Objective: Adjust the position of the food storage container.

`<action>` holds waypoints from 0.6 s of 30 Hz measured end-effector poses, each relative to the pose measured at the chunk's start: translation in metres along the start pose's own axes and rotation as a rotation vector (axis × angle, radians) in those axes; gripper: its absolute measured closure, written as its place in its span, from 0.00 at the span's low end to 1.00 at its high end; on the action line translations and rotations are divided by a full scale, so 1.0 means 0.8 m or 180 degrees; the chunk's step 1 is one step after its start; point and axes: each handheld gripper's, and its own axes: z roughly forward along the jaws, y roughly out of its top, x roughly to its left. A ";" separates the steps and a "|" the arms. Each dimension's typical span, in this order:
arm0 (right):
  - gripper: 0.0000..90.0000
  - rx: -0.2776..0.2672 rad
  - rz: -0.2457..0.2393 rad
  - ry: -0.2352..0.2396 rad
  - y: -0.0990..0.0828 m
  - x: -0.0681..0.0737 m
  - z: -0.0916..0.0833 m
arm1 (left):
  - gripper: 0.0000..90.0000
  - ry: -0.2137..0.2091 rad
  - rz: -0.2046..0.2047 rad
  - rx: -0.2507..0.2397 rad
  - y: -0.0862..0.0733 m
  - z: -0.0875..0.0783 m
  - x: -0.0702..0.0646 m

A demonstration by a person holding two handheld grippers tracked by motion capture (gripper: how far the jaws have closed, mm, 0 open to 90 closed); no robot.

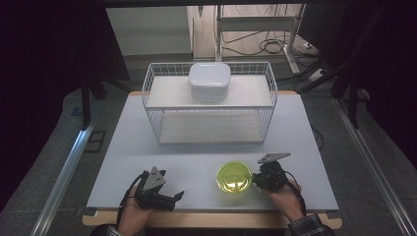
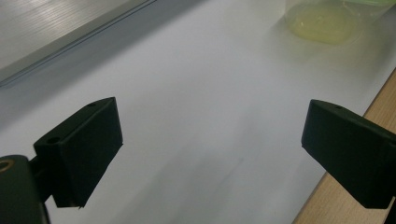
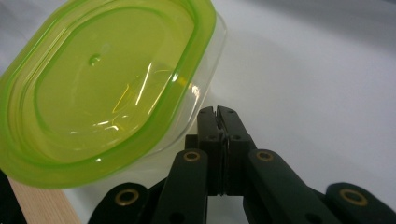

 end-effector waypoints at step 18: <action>0.97 0.0092 -0.0086 -0.0086 -0.018 0.016 -0.020 | 0.05 -0.0006 0.0002 0.0016 0.000 0.000 -0.001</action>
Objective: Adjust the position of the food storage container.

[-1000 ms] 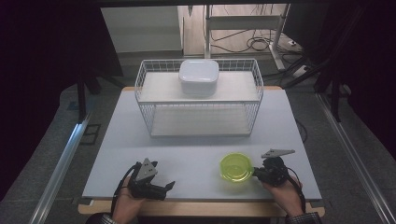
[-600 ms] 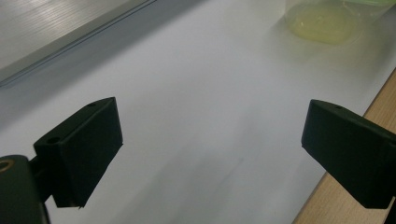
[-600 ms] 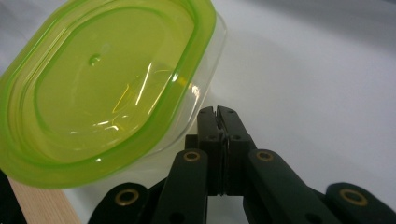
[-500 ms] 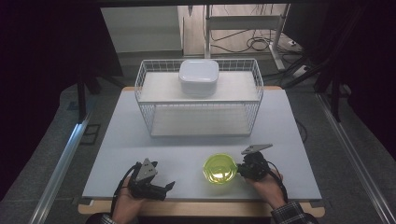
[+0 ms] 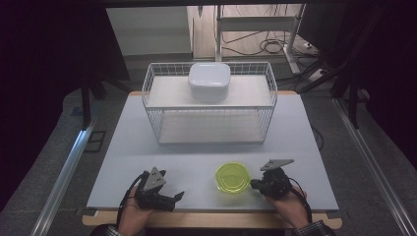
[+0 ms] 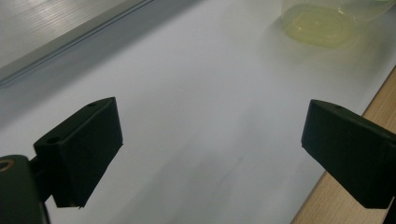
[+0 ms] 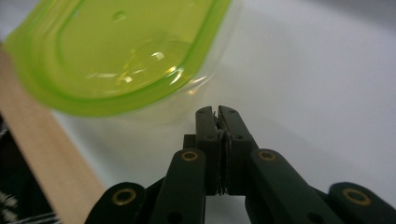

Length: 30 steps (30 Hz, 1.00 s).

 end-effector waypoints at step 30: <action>0.97 0.0075 -0.0116 0.0280 0.044 0.032 0.046 | 0.05 -0.0001 0.0004 0.0000 0.000 -0.001 0.000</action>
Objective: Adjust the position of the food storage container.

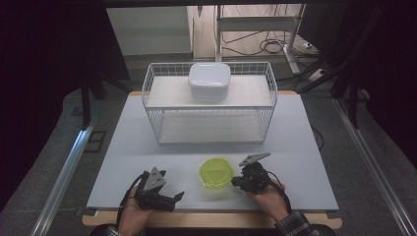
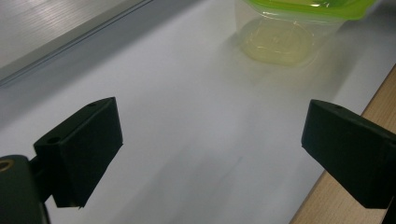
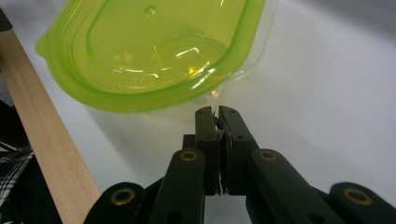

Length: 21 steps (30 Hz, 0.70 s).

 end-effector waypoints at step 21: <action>0.26 -0.0483 -0.0401 -0.0219 -0.023 -0.003 -0.050 | 0.05 0.0056 0.0043 0.0122 -0.011 -0.011 0.005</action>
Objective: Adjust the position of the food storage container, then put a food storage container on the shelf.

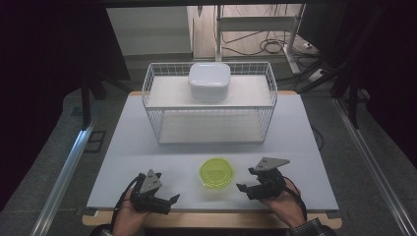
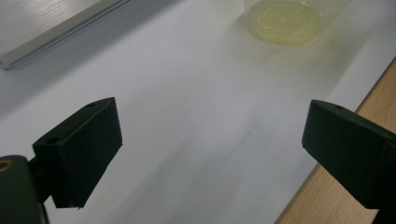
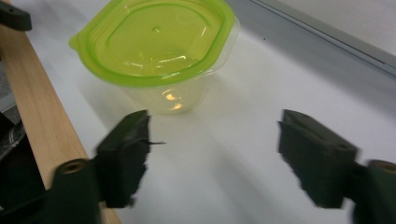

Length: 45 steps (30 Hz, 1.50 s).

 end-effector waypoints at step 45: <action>0.23 -0.0075 0.0459 0.0154 0.022 -0.009 0.011 | 0.05 0.0036 0.0049 -0.0006 0.000 0.002 -0.002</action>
